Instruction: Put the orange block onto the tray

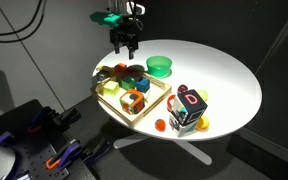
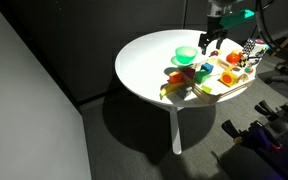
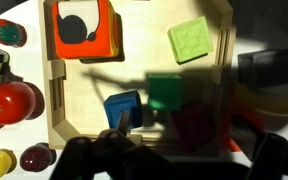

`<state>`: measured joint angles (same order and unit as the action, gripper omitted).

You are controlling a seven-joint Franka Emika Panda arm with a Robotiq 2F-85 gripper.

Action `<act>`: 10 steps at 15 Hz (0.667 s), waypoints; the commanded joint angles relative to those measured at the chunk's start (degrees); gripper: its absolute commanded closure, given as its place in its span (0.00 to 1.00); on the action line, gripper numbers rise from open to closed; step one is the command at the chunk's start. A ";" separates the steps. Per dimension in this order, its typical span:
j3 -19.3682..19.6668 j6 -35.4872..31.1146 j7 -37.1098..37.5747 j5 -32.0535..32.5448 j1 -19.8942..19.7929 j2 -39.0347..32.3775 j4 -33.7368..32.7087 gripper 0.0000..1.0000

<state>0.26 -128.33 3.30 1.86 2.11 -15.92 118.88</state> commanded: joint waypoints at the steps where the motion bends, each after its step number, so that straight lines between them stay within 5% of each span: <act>1: -1.24 -0.01 -1.21 0.52 0.65 -4.37 -3.86 0.00; 10: -2.55 0.05 -2.36 4.73 5.04 -12.85 -12.14 0.00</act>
<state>-1.92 -128.46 2.02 4.34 6.44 -25.78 110.72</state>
